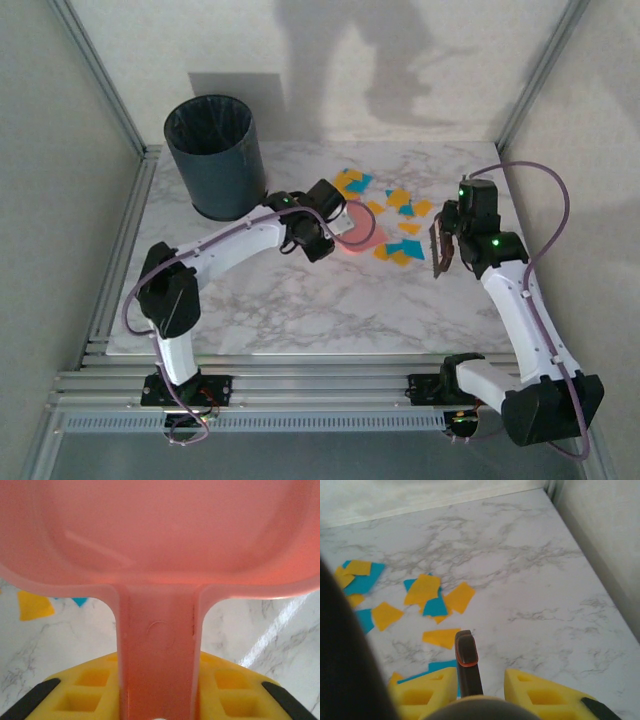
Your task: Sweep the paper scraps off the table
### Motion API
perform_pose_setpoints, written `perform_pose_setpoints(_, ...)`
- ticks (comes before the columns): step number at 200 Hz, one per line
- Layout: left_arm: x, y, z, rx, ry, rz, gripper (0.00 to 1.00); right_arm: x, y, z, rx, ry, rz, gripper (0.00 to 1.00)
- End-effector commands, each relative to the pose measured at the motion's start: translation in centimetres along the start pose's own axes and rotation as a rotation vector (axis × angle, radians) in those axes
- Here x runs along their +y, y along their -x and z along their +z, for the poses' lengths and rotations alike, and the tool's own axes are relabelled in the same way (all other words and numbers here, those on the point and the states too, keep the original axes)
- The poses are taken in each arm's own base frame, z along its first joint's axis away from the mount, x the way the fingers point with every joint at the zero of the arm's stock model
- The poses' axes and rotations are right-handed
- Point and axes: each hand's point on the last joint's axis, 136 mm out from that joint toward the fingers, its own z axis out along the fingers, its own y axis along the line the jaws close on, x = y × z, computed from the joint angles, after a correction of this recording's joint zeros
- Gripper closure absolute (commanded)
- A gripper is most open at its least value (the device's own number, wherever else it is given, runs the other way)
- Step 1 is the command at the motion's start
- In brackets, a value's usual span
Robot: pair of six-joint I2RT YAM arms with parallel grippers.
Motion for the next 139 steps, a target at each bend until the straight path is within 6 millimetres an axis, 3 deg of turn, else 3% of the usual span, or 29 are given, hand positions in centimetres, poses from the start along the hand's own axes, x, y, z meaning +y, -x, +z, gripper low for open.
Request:
perform_pose_setpoints(1, -1.1, -2.0, 0.7, 0.089, -0.036, 0.108, 1.0, -0.4, 1.7, 0.7, -0.074, -0.036, -0.013, 1.0)
perform_pose_setpoints(33, -3.0, -4.4, 1.6, 0.177, -0.141, 0.186, 1.0, -0.6, 1.6, 1.9, -0.074, -0.064, -0.042, 1.0)
perform_pose_setpoints(62, -3.3, -6.0, 2.7, 0.257, -0.165, 0.202, 1.0, -0.3, 1.2, 3.0, -0.059, -0.066, -0.066, 1.0)
perform_pose_setpoints(139, -3.1, -6.3, 4.5, 0.328, -0.172, 0.229, 1.0, 0.1, -0.4, 5.5, -0.005, -0.076, -0.093, 1.0)
